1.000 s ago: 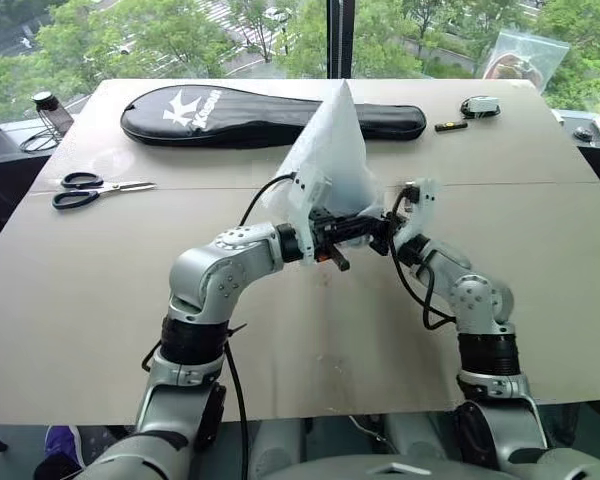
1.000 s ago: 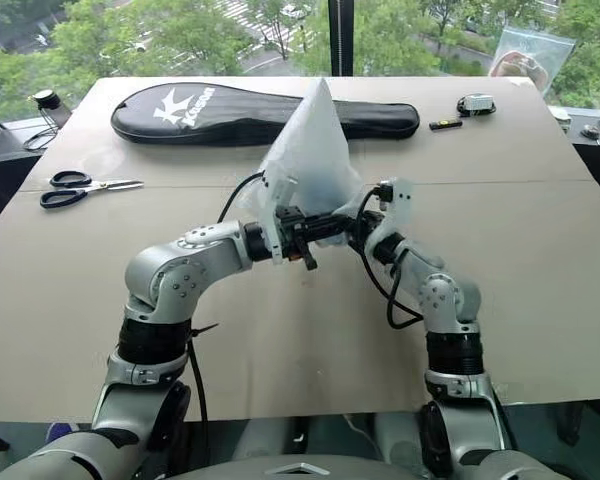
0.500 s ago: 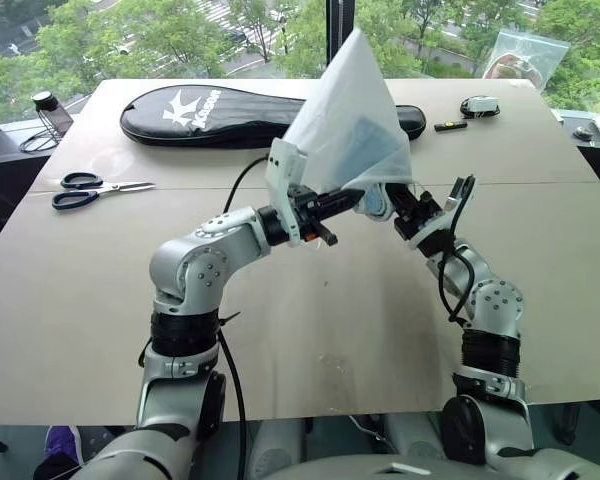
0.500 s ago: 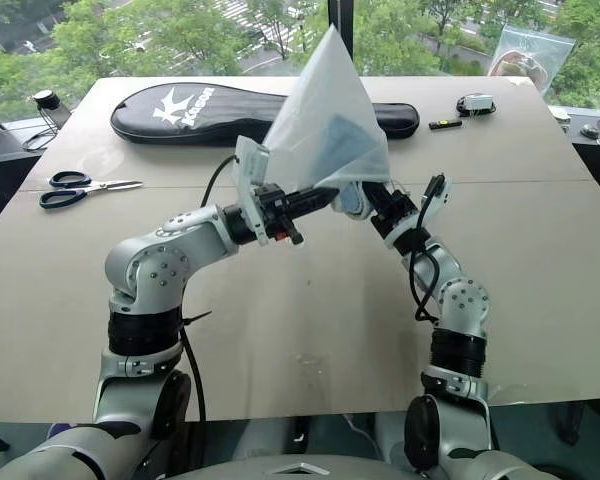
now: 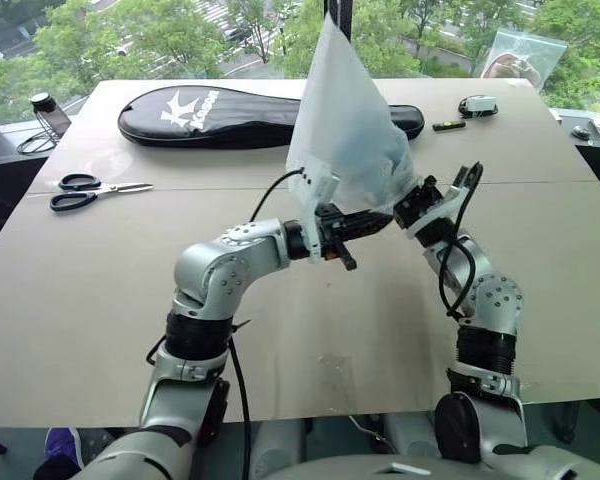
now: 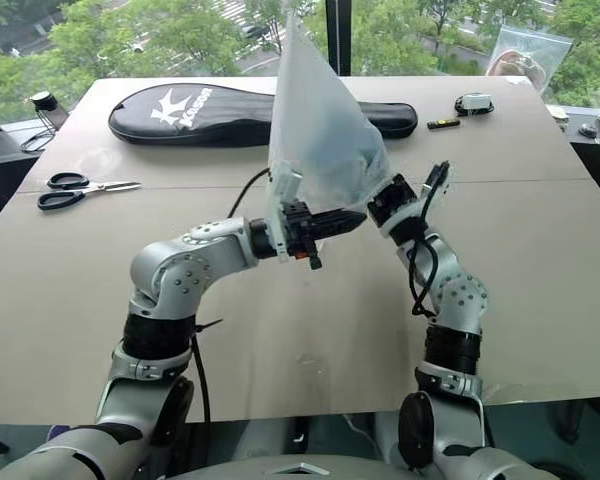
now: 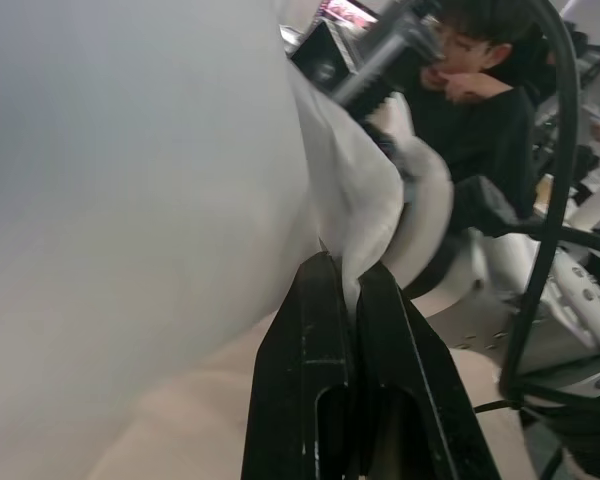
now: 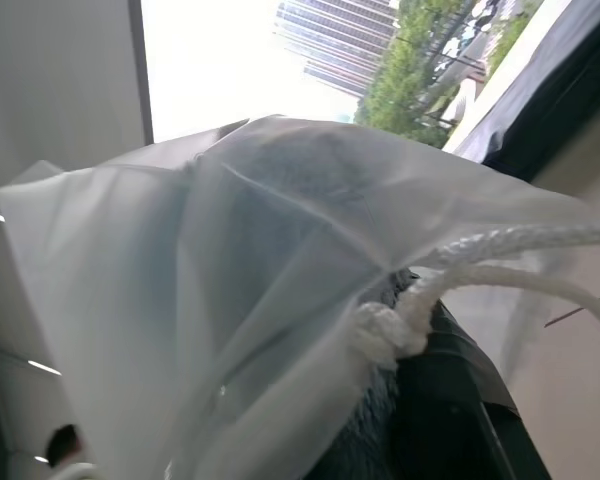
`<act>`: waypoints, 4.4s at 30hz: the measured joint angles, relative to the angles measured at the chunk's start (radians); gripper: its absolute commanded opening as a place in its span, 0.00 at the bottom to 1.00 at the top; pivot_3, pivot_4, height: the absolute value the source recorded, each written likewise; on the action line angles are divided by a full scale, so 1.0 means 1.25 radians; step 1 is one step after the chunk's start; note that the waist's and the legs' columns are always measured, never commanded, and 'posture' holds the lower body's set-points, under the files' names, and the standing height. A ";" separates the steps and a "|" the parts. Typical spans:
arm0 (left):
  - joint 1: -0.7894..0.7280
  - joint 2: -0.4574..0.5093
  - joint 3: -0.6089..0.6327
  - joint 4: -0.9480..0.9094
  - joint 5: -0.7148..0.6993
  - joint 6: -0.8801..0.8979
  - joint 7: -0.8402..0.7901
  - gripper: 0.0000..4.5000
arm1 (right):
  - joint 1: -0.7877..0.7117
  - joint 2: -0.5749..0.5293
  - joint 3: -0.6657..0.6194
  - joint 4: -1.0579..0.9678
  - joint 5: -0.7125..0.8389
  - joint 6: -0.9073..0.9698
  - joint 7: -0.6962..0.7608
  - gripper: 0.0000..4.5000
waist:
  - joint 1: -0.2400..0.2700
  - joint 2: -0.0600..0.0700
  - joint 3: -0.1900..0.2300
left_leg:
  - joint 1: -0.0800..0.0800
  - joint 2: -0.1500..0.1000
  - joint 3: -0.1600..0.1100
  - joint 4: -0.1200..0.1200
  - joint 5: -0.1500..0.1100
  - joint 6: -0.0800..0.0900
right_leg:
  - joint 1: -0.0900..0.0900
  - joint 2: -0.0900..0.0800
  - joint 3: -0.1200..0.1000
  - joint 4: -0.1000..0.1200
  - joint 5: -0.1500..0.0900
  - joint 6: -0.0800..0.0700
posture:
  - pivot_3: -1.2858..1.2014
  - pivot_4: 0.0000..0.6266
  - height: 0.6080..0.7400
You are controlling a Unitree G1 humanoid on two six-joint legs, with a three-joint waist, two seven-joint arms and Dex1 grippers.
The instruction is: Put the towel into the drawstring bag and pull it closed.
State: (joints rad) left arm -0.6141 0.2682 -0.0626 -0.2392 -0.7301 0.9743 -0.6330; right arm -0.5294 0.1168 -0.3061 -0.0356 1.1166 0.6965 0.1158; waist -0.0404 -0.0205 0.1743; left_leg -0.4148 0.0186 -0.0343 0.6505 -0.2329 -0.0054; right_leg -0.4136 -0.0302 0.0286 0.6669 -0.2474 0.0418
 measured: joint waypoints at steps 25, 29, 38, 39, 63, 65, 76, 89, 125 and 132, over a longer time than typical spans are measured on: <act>0.038 0.086 0.070 0.016 -0.059 0.104 0.026 0.00 | 0.074 -0.322 0.466 -0.086 -0.574 -0.076 0.212 0.81 | 0.007 0.000 0.000 | 0.000 0.000 0.000 0.001 0.000 0.000 | 0.000 0.000 0.000 0.000 0.000 0.000 | 0.52 0.24 1.00; 0.038 0.108 0.074 0.032 -0.045 0.092 0.017 0.00 | 0.102 -0.373 0.432 -0.131 -0.575 -0.055 0.236 0.52 | 0.009 0.000 0.000 | 0.000 0.000 0.000 0.001 0.000 0.000 | 0.000 0.000 0.000 0.000 0.000 0.000 | 0.52 0.24 1.00; 0.038 0.122 0.072 0.043 -0.029 0.071 -0.004 0.00 | 0.114 -0.413 0.407 -0.224 -0.539 0.058 0.289 0.55 | 0.005 0.000 0.000 | 0.000 0.000 0.000 0.001 0.000 0.000 | 0.000 0.000 0.000 0.000 0.000 0.000 | 0.52 0.24 1.00; 0.038 0.123 0.071 0.043 -0.029 0.070 -0.007 0.00 | 0.114 -0.420 0.399 -0.236 -0.529 0.074 0.297 0.59 | 0.005 0.000 0.000 | 0.000 0.000 0.000 0.001 0.000 0.000 | 0.000 0.000 0.000 0.000 0.000 0.000 | 0.52 0.24 1.00; 0.048 0.124 0.046 0.002 -0.021 0.082 -0.014 0.00 | 0.046 -0.082 0.297 0.038 -0.487 -0.050 0.288 0.02 | 0.003 -0.001 0.000 | 0.000 0.000 0.000 0.001 0.000 0.000 | 0.000 -0.001 0.000 0.001 0.000 0.000 | 0.52 0.24 1.00; 0.055 0.122 0.052 -0.010 -0.024 0.088 -0.007 0.00 | 0.029 -0.034 0.244 0.099 -0.445 -0.072 0.299 0.02 | 0.003 -0.001 0.000 | 0.000 0.000 0.000 0.001 0.000 0.000 | 0.000 -0.001 0.000 0.001 0.000 0.000 | 0.52 0.24 1.00; 0.039 0.150 0.045 -0.001 -0.004 0.057 -0.024 0.00 | 0.013 -0.037 0.200 0.170 -0.455 -0.147 0.299 0.21 | 0.005 0.000 0.000 | 0.001 -0.001 -0.001 0.001 0.000 0.000 | 0.000 -0.001 0.000 0.002 0.000 0.000 | 0.52 0.24 1.00; -0.115 0.229 -0.084 0.395 0.294 -0.431 -0.303 0.00 | 0.175 -0.375 0.372 -0.275 -0.605 0.013 0.308 0.81 | 0.002 0.000 0.000 | 0.000 -0.001 0.000 0.001 0.000 0.000 | 0.000 0.000 0.000 0.002 0.000 0.000 | 0.52 0.24 1.00; -0.286 0.235 -0.065 0.708 0.484 -0.816 -0.403 0.00 | 0.077 -0.366 0.327 -0.172 -0.735 -0.030 0.232 0.03 | 0.011 0.000 0.000 | 0.000 -0.001 -0.001 0.002 0.000 0.000 | 0.000 -0.001 -0.001 0.003 0.000 0.000 | 0.52 0.24 1.00; -0.313 0.192 -0.026 0.760 0.413 -0.748 -0.487 0.36 | 0.062 -0.340 0.257 -0.355 -0.609 0.212 0.212 0.00 | -0.003 0.000 0.001 | 0.000 -0.001 -0.001 0.002 0.000 0.000 | -0.001 -0.001 -0.001 0.004 0.000 0.000 | 0.52 0.24 1.00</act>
State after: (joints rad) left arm -1.0050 0.5084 -0.0950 0.7107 -0.2139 0.0388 -1.2423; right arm -0.4523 -0.3083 0.0154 -0.4790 0.3552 0.9613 0.3804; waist -0.0447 -0.0204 0.1749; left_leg -0.4154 0.0173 -0.0352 0.6529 -0.2328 -0.0052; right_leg -0.4144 -0.0309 0.0279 0.6714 -0.2478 0.0419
